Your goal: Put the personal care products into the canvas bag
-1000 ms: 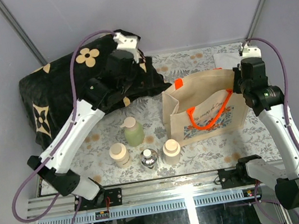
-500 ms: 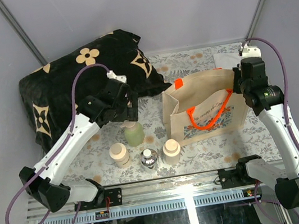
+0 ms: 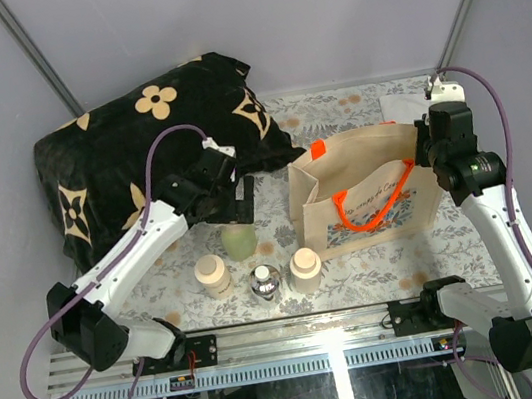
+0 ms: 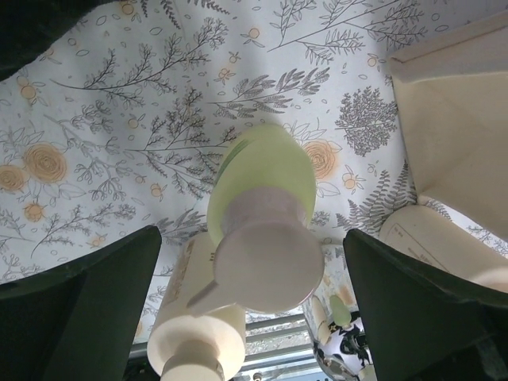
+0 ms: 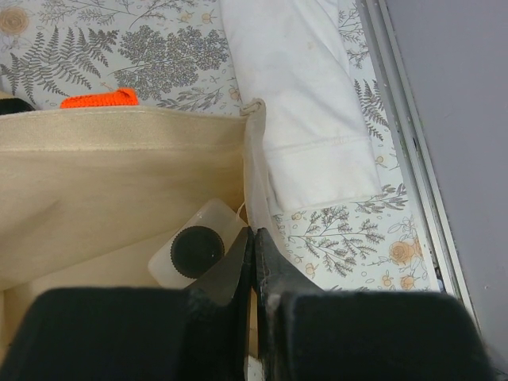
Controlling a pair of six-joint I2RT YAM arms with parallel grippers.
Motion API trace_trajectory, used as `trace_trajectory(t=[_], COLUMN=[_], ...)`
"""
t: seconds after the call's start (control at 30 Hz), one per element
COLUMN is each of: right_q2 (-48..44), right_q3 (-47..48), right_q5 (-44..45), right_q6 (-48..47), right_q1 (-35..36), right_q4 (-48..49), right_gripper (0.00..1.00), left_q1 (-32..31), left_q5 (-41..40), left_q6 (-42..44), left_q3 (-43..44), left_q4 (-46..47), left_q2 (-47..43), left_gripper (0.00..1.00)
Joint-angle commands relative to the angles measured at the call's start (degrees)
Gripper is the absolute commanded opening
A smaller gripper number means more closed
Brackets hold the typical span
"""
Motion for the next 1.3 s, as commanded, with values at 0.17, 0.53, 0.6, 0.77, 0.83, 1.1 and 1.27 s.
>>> trace_trajectory(t=[0.17, 0.53, 0.6, 0.77, 0.83, 1.1, 1.27], right_q2=[-0.28, -0.52, -0.43, -0.38, -0.31, -0.63, -0.56], right_q3=[1.21, 1.19, 1.08, 0.33, 0.15, -0.12, 0.02], right_q5=[1.91, 2.57, 2.56, 1.96, 1.66, 2.34, 2.59], right_q6=[-1.04, -1.49, -1.46, -1.23, -1.19, -1.75, -1.9], right_q1=[-0.27, -0.27, -0.29, -0.34, -0.28, -0.31, -0.29], right_q4=[-5.2, -5.56, -5.57, -5.09, -4.94, -5.11, -5.22], right_gripper=[0.0, 0.0, 0.0, 0.0, 0.0, 0.0, 0.0], left_q1=[0.26, 0.26, 0.25, 0.26, 0.26, 0.26, 0.25], left_q5=[2.67, 3.42, 3.79, 3.34, 2.86, 2.06, 2.04], left_q6=[1.76, -0.85, -1.96, -2.76, -2.7, -2.12, -0.9], left_q3=[-0.49, -2.75, -3.79, -4.88, -4.65, -3.46, -1.52], left_q4=[5.23, 1.15, 0.95, 1.25, 2.24, 4.99, 4.97], left_q2=[2.85, 0.8, -0.35, -1.11, -0.67, 1.64, 3.34], left_gripper=[0.86, 0.71, 0.71, 0.71, 0.71, 0.72, 0.69])
